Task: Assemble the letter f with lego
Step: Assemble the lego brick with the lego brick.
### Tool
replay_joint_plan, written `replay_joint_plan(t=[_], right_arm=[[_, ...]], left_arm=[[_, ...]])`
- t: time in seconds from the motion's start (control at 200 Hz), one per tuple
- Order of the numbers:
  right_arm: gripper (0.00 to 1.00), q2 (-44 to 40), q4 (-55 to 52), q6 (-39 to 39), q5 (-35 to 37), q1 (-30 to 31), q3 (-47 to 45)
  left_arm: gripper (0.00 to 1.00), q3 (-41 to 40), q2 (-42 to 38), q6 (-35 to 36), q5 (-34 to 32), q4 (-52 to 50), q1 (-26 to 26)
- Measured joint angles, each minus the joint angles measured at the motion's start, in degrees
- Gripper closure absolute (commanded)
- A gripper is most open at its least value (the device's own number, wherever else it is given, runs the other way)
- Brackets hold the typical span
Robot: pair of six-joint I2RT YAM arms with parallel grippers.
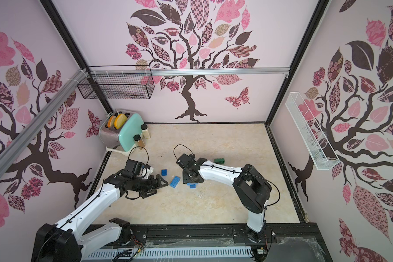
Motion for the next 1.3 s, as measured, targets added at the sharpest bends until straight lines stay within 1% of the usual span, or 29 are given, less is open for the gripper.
replay_joint_plan(t=[0.895,1.3], right_arm=[[0.39,-0.17,-1.22,3.04,0.42,0.81,-0.13],[0.39,-1.05,-0.04,1.99,0.48,1.07,-1.53]], left_arm=[[0.08,-0.02,1.16,-0.35,-0.52,0.07,0.0],[0.08,-0.02,1.62,-0.35,-0.48,0.55,0.0]])
